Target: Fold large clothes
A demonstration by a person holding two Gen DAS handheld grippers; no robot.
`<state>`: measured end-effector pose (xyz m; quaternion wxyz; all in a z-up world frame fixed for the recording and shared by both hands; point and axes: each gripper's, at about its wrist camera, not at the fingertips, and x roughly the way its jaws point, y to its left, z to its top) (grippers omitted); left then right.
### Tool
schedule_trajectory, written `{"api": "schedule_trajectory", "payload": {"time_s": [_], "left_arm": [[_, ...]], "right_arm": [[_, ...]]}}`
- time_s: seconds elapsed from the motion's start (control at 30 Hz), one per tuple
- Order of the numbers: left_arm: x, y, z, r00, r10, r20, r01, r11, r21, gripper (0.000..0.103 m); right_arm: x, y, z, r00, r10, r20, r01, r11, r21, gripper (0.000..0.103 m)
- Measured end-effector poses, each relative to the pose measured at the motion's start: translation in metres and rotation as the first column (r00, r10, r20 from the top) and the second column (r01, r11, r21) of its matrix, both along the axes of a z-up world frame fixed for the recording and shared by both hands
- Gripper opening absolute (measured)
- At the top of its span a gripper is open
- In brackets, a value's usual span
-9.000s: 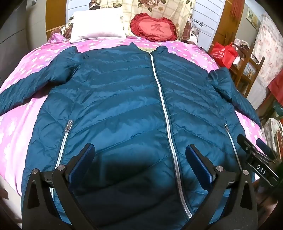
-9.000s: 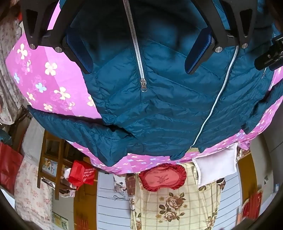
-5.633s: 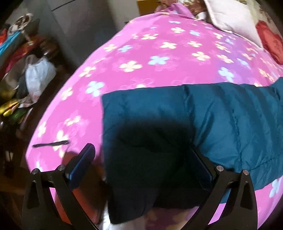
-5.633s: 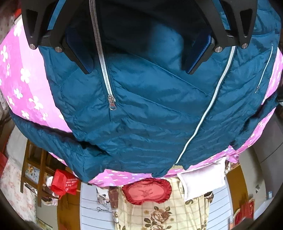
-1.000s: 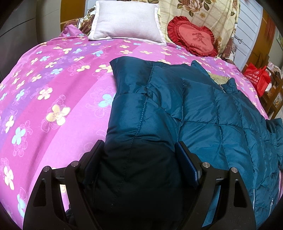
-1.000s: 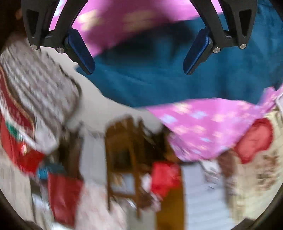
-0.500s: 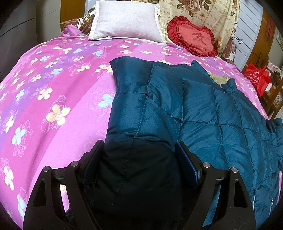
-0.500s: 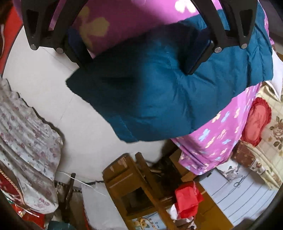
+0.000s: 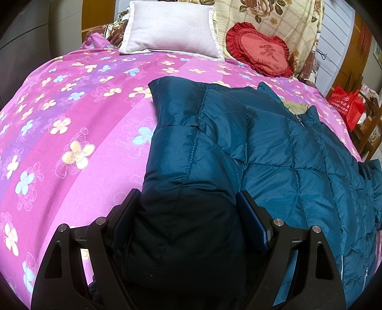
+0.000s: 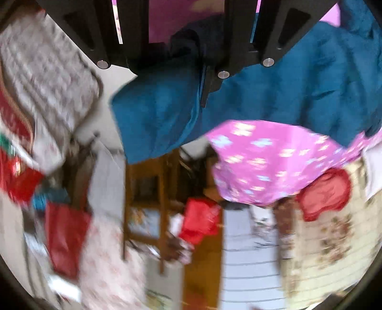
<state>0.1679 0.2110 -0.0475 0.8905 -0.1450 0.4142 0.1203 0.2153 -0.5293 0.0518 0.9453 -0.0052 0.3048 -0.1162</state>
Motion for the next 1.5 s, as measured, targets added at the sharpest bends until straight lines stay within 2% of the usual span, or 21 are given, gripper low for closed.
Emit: {"api": "schedule_trajectory", "payload": {"time_s": [0.17,0.27,0.5,0.6,0.77,0.83,0.9,0.93,0.97,1.0,1.03,1.1,1.17,1.2,1.3,1.4,1.43,1.5], "left_arm": [[0.0,0.002,0.001,1.0,0.0,0.006,0.0,1.0,-0.01,0.082],[-0.001,0.003,0.001,1.0,0.0,0.011,0.0,1.0,-0.017,0.082],[-0.004,0.005,0.002,1.0,0.002,0.028,0.0,0.999,-0.044,0.082],[-0.004,0.005,0.002,1.0,0.003,0.03,-0.002,0.999,-0.047,0.082],[-0.005,0.006,0.001,0.999,0.005,0.037,-0.003,0.998,-0.059,0.082],[-0.005,0.006,0.001,0.999,0.005,0.037,-0.002,0.998,-0.06,0.082],[-0.005,0.007,0.002,0.999,0.005,0.04,-0.003,0.998,-0.065,0.082],[-0.005,0.007,0.002,0.999,0.006,0.041,-0.003,0.998,-0.067,0.082],[-0.005,0.007,0.002,0.999,0.006,0.041,-0.003,0.998,-0.068,0.082],[-0.005,0.007,0.002,0.999,0.006,0.041,-0.003,0.998,-0.067,0.082],[-0.005,0.007,0.002,0.999,0.006,0.041,-0.003,0.998,-0.067,0.082],[-0.005,0.007,0.002,0.999,0.005,0.041,-0.002,0.998,-0.068,0.082],[-0.005,0.008,0.002,0.999,0.005,0.042,-0.003,0.998,-0.07,0.082],[-0.005,0.008,0.002,0.999,0.005,0.043,-0.002,0.997,-0.072,0.082],[-0.006,0.009,0.002,0.999,0.006,0.046,-0.002,0.997,-0.079,0.082],[-0.013,0.006,0.005,0.999,0.024,0.023,-0.022,0.998,-0.064,0.082],[-0.021,0.002,0.012,0.998,0.038,0.042,-0.036,0.998,-0.059,0.082],[-0.035,-0.007,0.032,0.992,0.057,0.112,-0.046,0.994,-0.099,0.083]], "right_arm": [[-0.014,0.089,0.027,0.994,0.109,0.028,-0.109,0.994,-0.008,0.016],[-0.023,0.158,0.037,0.98,0.196,0.039,-0.195,0.981,-0.016,0.016],[-0.034,0.315,0.021,0.924,0.383,0.002,-0.383,0.923,-0.025,0.016],[-0.04,0.377,0.004,0.886,0.463,-0.015,-0.463,0.886,0.011,0.016],[-0.059,0.476,-0.021,0.781,0.622,-0.048,-0.622,0.783,0.032,0.016],[-0.066,0.501,-0.028,0.75,0.659,-0.058,-0.659,0.752,0.021,0.016],[-0.071,0.512,-0.034,0.742,0.668,-0.048,-0.669,0.743,0.007,0.016],[-0.071,0.516,-0.037,0.746,0.663,-0.052,-0.664,0.747,-0.004,0.025],[-0.07,0.518,-0.041,0.751,0.657,-0.065,-0.658,0.753,0.0,0.036],[-0.07,0.514,-0.041,0.749,0.659,-0.069,-0.66,0.751,0.015,0.057],[-0.071,0.51,-0.04,0.741,0.669,-0.06,-0.668,0.743,0.039,0.069],[-0.078,0.501,-0.034,0.731,0.681,-0.05,-0.678,0.733,0.056,0.072],[-0.09,0.487,-0.026,0.706,0.706,-0.059,-0.701,0.708,0.086,0.072],[-0.099,0.479,-0.023,0.706,0.705,-0.065,-0.701,0.709,0.083,0.074],[-0.129,0.444,-0.026,0.758,0.636,-0.144,-0.643,0.766,-0.005,0.091],[-0.144,0.408,-0.045,0.817,0.533,-0.221,-0.563,0.821,-0.099,0.092],[-0.145,0.396,-0.053,0.83,0.501,-0.245,-0.537,0.836,-0.109,0.092],[-0.141,0.367,-0.067,0.843,0.47,-0.263,-0.491,0.871,-0.016,0.092]]}}
